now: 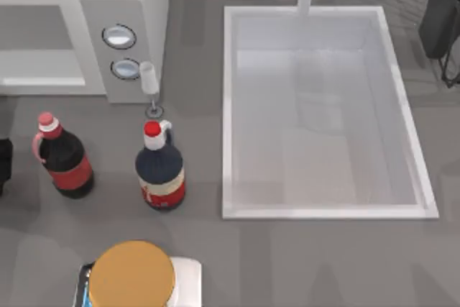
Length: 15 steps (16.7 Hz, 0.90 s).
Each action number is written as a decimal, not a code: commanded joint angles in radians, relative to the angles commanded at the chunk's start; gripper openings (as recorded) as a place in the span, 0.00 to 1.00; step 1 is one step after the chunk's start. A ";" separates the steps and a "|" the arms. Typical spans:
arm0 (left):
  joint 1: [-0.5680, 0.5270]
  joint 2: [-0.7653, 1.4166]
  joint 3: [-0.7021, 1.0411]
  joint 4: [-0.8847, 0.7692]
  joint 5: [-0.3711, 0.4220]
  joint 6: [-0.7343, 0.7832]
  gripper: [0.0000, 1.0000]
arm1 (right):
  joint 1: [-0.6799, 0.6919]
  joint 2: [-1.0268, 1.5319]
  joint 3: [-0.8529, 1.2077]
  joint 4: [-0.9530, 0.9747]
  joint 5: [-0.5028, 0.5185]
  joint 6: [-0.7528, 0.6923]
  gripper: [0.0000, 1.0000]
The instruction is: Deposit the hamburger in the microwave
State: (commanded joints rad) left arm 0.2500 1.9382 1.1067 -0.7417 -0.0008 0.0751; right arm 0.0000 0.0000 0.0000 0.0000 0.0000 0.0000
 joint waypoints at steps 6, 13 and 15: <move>-0.010 0.057 0.014 0.046 0.000 -0.008 1.00 | 0.000 0.000 0.000 0.000 0.000 0.000 1.00; -0.010 0.057 0.014 0.046 0.000 -0.008 0.62 | 0.000 0.000 0.000 0.000 0.000 0.000 1.00; -0.010 0.057 0.014 0.046 0.000 -0.008 0.47 | 0.000 0.000 0.000 0.000 0.000 0.000 1.00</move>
State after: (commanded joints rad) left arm 0.2402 1.9953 1.1203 -0.6952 -0.0004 0.0668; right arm 0.0000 0.0000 0.0000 0.0000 0.0000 0.0000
